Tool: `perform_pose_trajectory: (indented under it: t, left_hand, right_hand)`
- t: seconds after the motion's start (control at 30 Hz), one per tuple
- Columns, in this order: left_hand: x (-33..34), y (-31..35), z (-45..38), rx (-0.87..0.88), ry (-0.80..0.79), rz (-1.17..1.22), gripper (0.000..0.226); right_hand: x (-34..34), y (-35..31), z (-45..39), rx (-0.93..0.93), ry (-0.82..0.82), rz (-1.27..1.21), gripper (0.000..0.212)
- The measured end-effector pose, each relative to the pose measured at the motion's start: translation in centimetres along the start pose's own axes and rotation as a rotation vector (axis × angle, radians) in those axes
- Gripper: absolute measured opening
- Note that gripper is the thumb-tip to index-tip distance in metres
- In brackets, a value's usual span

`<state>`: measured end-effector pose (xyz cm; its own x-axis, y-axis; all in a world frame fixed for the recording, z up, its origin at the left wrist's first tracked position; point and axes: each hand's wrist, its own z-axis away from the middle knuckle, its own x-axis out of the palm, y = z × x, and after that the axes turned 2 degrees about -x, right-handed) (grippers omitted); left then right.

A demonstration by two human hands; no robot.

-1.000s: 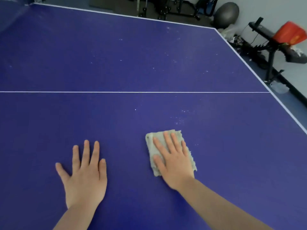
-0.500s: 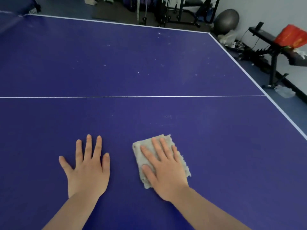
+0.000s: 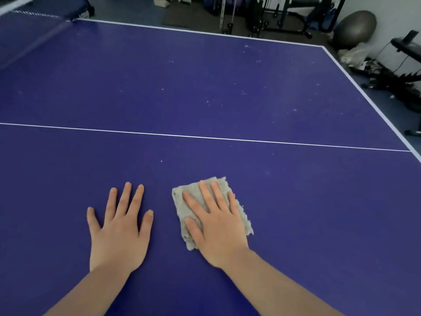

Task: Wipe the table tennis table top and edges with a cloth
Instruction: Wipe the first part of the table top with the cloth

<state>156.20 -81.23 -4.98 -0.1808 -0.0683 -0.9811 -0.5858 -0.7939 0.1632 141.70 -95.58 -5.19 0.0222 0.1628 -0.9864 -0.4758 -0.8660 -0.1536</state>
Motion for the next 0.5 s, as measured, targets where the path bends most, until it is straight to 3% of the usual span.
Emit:
perform_pose_trajectory:
  t: [0.07, 0.13, 0.23, 0.3, 0.37, 0.5]
  left_hand:
    - [0.0, 0.0, 0.0, 0.000, -0.001, 0.011, 0.067]
    - [-0.1, 0.2, 0.1, 0.004, 0.001, 0.010, 0.066]
    - [-0.1, 0.5, 0.1, 0.004, 0.010, 0.020, 0.062]
    - [-0.3, 0.2, 0.1, -0.018, 0.014, 0.064, 0.066]
    - [-0.4, -0.3, -0.1, -0.046, 0.019, 0.121, 0.068]
    - [-0.5, -2.3, -1.0, 0.069, 0.011, 0.069, 0.081]
  right_hand:
    - [-0.5, 1.6, -2.9, 0.016, -0.068, 0.023, 0.068]
    - [-1.3, 4.2, -4.5, 0.203, -0.074, 0.056, 0.073]
    - [-1.4, 5.7, -3.4, 0.479, -0.054, 0.029, 0.060]
    - [-0.6, 2.8, -1.9, 0.417, -0.012, 0.055, 0.061]
    - [0.5, -1.8, -1.7, 0.211, 0.047, 0.023, 0.061]
    - [1.0, -6.2, -6.4, -0.028, 0.009, 0.011, 0.060]
